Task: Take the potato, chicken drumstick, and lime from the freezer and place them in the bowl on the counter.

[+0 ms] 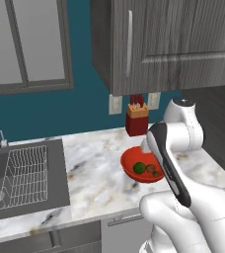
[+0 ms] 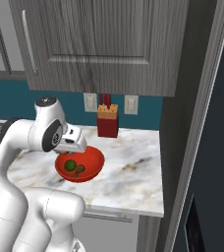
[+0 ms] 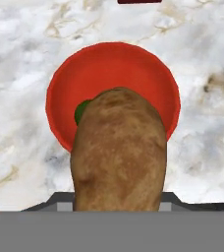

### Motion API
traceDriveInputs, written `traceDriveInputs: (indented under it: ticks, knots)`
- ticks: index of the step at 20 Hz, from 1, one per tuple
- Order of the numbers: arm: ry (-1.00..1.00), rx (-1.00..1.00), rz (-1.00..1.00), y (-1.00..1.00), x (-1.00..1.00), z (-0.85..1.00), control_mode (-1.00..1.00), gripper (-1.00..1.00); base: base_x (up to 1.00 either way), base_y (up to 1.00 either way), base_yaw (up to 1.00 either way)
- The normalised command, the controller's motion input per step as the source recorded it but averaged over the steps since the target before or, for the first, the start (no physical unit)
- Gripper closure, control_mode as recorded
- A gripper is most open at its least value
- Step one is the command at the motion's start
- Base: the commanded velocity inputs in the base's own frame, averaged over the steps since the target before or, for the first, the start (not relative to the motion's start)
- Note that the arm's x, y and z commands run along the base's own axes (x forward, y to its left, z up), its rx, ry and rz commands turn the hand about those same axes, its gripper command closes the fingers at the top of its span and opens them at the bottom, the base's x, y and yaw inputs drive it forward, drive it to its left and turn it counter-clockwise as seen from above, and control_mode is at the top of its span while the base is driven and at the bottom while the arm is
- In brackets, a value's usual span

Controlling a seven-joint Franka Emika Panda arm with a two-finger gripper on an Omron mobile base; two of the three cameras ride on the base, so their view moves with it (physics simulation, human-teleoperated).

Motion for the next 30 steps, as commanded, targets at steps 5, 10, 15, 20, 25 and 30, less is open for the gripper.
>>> traceDriveInputs:
  ticks: [5,10,15,20,25,30]
  knots:
    - [0.01,0.00,0.05,-0.15,0.33,-0.45,-1.00,1.00,0.00,0.00,0.00]
    - [0.00,0.00,0.02,-0.17,0.41,-0.44,-1.00,1.00,0.00,0.00,0.00]
    - [0.00,0.00,0.00,-0.01,0.26,-0.41,-1.00,1.00,0.00,0.00,0.00]
    - [0.00,0.00,0.00,0.00,0.11,-0.33,-1.00,1.00,0.00,0.00,0.00]
    - [0.00,0.00,0.00,-0.08,0.06,-0.35,-1.00,1.00,0.00,0.00,0.00]
    - [0.00,0.00,0.00,-0.06,0.05,-0.24,-1.00,1.00,0.00,0.00,0.00]
